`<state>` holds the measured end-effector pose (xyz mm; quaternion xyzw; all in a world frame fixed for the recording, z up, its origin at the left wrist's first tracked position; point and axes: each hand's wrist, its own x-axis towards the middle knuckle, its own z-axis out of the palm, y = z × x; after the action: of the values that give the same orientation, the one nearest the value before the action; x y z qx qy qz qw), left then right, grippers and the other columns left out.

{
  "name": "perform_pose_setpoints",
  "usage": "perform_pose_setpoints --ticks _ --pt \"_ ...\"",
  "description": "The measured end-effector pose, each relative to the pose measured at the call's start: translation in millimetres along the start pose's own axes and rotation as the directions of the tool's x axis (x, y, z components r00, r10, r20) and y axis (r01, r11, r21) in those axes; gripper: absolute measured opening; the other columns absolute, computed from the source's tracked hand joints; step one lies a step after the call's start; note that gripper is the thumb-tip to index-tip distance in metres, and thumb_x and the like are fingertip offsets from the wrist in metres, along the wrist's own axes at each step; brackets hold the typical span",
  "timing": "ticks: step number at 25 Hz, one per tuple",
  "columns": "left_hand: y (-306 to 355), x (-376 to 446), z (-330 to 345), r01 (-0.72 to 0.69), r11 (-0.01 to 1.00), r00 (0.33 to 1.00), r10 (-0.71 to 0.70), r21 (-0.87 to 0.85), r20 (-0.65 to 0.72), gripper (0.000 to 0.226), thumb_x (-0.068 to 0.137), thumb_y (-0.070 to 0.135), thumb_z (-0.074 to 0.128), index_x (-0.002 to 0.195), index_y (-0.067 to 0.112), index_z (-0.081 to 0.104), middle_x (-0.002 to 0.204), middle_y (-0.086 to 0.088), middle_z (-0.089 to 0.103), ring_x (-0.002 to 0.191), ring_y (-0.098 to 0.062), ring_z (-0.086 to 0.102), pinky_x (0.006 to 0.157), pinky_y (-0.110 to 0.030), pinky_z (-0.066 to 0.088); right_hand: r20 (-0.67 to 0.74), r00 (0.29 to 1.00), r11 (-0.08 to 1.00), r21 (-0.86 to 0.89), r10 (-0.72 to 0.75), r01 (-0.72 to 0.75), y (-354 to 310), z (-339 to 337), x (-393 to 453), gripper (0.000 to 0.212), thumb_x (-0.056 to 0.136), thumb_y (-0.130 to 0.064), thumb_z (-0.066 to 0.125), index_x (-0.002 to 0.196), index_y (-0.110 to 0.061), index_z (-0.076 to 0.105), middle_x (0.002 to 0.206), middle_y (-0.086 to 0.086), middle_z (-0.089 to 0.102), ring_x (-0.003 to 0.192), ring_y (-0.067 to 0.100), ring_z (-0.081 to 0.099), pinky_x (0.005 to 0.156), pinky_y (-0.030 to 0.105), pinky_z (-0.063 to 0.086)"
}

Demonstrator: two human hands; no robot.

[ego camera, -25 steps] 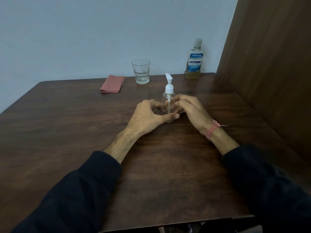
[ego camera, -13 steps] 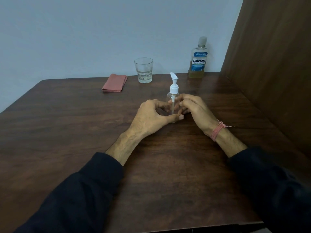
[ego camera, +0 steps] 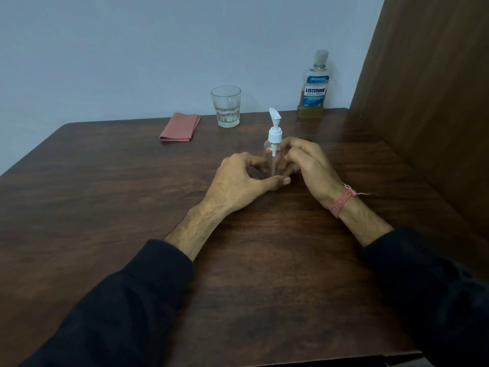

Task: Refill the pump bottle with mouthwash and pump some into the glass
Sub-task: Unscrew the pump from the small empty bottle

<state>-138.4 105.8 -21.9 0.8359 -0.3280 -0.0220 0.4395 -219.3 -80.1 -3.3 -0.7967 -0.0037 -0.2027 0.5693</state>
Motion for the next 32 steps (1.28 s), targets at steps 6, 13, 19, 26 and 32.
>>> perform_pose_setpoints --ticks 6,13,19,26,32 --pt "2.3 -0.2 -0.4 0.009 1.0 1.0 -0.008 0.024 -0.008 0.056 0.078 0.073 0.095 0.115 0.031 0.088 0.103 0.017 0.075 0.094 -0.002 0.076 0.085 -0.022 0.062 -0.107 0.988 0.994 -0.003 -0.108 0.109 -6.2 4.8 -0.8 0.04 0.1 -0.026 0.052 0.132 -0.009 0.067 0.123 0.011 0.075 0.101 0.028 0.067 0.079 0.045 0.057" --pt "0.9 -0.2 -0.5 -0.011 1.0 1.0 0.012 0.016 -0.007 0.052 0.08 0.071 0.095 0.114 0.032 0.088 0.101 0.019 0.078 0.094 0.007 0.077 0.081 -0.016 0.062 -0.09 0.984 0.985 -0.09 -0.154 0.146 -7.2 9.6 -3.0 0.039 0.106 -0.036 0.054 0.131 -0.01 0.069 0.114 0.008 0.073 0.1 0.034 0.067 0.079 0.051 0.058" --pt "0.1 0.7 -0.6 -0.026 0.999 1.0 0.026 0.036 0.006 0.054 0.082 0.069 0.095 0.119 0.03 0.087 0.101 0.02 0.074 0.095 0.009 0.074 0.074 -0.007 0.055 -0.081 0.987 0.987 -0.097 -0.14 0.132 -7.6 10.0 -2.0 0.039 0.106 -0.038 0.054 0.13 -0.011 0.069 0.115 0.004 0.073 0.099 0.03 0.067 0.078 0.047 0.058" --pt "5.9 -1.7 -1.7 -0.025 0.999 1.0 0.025 0.031 0.013 0.047 0.083 0.068 0.094 0.115 0.035 0.088 0.102 0.02 0.074 0.091 -0.001 0.077 0.085 -0.024 0.063 -0.088 0.985 0.985 -0.103 -0.147 0.137 -10.4 9.7 -2.7 0.041 0.105 -0.039 0.055 0.132 -0.01 0.067 0.119 0.007 0.072 0.102 0.029 0.067 0.08 0.048 0.058" --pt "9.8 -5.2 -1.3 -0.035 0.997 0.998 0.038 0.066 -0.046 0.039 0.073 0.078 0.09 0.089 0.044 0.079 0.093 0.019 0.074 0.088 0.001 0.075 0.081 -0.025 0.062 -0.173 0.963 0.976 -0.098 -0.207 0.193 -15.4 12.6 -6.0 0.041 0.101 -0.041 0.068 0.131 -0.013 0.068 0.115 0.005 0.073 0.102 0.025 0.071 0.082 0.052 0.062"
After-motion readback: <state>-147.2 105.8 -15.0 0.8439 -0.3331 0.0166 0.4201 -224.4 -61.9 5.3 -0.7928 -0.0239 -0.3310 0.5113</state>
